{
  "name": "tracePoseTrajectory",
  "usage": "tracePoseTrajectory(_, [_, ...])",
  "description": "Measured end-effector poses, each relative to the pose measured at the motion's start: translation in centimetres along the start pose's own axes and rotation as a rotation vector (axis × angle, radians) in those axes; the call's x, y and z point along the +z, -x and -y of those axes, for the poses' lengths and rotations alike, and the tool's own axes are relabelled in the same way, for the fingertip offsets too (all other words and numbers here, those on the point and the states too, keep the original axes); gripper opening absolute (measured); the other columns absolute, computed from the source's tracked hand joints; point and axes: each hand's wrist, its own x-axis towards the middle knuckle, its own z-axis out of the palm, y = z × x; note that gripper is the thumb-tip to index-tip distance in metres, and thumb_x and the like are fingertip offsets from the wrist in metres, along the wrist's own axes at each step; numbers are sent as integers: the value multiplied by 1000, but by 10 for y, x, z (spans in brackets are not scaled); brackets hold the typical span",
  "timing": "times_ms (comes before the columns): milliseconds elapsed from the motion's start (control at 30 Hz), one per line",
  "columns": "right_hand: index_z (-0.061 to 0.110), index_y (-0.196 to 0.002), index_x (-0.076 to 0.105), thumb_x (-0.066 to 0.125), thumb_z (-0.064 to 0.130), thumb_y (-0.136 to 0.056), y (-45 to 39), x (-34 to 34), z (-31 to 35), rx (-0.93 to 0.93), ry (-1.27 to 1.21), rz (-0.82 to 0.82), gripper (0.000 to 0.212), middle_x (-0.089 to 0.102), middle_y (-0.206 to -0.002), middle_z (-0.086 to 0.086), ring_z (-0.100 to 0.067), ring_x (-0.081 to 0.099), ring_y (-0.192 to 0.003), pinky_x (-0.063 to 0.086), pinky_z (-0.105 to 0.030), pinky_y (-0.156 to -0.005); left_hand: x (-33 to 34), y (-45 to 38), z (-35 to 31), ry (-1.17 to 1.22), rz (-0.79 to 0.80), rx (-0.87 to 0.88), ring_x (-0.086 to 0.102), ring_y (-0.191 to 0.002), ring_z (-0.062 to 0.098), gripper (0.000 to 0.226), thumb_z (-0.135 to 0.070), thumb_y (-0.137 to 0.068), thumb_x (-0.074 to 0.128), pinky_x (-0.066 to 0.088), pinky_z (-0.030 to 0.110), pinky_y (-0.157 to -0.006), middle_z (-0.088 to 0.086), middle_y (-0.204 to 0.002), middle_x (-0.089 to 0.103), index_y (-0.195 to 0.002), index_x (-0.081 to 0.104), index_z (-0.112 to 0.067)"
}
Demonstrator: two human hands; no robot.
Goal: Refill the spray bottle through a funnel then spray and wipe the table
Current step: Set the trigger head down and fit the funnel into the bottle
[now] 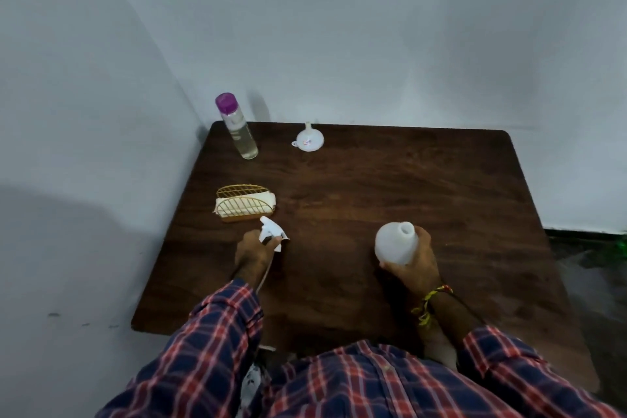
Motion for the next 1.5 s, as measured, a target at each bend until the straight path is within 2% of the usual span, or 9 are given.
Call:
tracePoseTrajectory(200, [11, -143, 25, 95, 20, -56, 7, 8, 1, 113, -12, -83, 112, 43, -141, -14, -34, 47, -128, 47, -50, -102, -3, 6, 6, -177, -131, -17, 61, -107, 27, 49, -49, -86, 66, 49, 36, -78, 12, -116, 64, -116, 59, -10])
tracePoseTrajectory(367, [-7, -124, 34, 94, 24, -59, 23, 17, 4, 236, 100, -232, 93, 58, -119, -26, -42, 58, -112, 52, -46, -89, -6, 8, -1, -277, -105, -24, 60, -107, 25, 54, -53, -88, 60, 42, 31, -71, 12, -118, 63, -120, 56, -9])
tracePoseTrajectory(667, [-4, -119, 46, 86, 36, -69, 51, 34, 12, 300, 174, -28, 76, 58, -118, -18, -34, 60, -109, 50, -38, -88, 2, 11, -10, -447, -145, 14, 62, -97, 23, 61, -63, -89, 50, 50, 33, -71, 12, -111, 62, -122, 53, -11])
tracePoseTrajectory(800, [2, -112, 50, 79, 32, -78, 56, 34, 27, 208, 201, 11, 54, 63, -110, -15, -31, 62, -102, 48, -34, -84, 13, 23, -9, -429, -251, 254, 61, -97, 25, 49, -57, -91, 52, 55, 40, -77, 10, -111, 61, -114, 54, -14])
tracePoseTrajectory(1033, [6, -102, 59, 75, 28, -83, 50, 37, 49, 114, 206, 65, 33, 67, -99, -11, -27, 62, -98, 50, -40, -90, 35, 43, -27, -280, -82, 609, 57, -110, 20, 34, -39, -89, 65, 48, 36, -94, 3, -116, 61, -115, 59, -18])
tracePoseTrajectory(1167, [8, -94, 64, 74, 25, -84, 46, 40, 61, 32, 194, 109, 22, 63, -84, -2, -18, 61, -84, 49, -30, -76, 23, 42, -26, -92, -263, 329, 56, -111, 21, 39, -38, -87, 67, 51, 37, -90, 5, -119, 60, -119, 58, -17])
tracePoseTrajectory(1267, [9, -93, 64, 74, 24, -84, 42, 49, 74, -40, 213, 114, 21, 65, -84, -3, -17, 61, -81, 47, -28, -72, 11, 24, -6, -44, -318, 16, 46, -128, 31, 65, -46, -86, 65, 46, 45, -98, 15, -139, 47, -136, 44, -11])
tracePoseTrajectory(1367, [11, -97, 62, 73, 24, -85, 30, 63, 88, -66, 236, 131, 22, 67, -89, -6, -22, 64, -86, 51, -32, -77, 1, -1, 19, -35, -219, -191, 11, -148, 35, 79, -52, -94, 48, 18, 53, -117, 19, -160, 15, -152, 18, -7])
tracePoseTrajectory(1500, [9, -107, 60, 73, 26, -84, -1, 87, 115, -95, 274, 125, 31, 68, -103, -11, -28, 63, -100, 50, -36, -88, 0, -24, 36, -112, 16, -303, -13, -148, 34, 92, -68, -92, 29, -4, 57, -117, 13, -162, -14, -154, -8, -12])
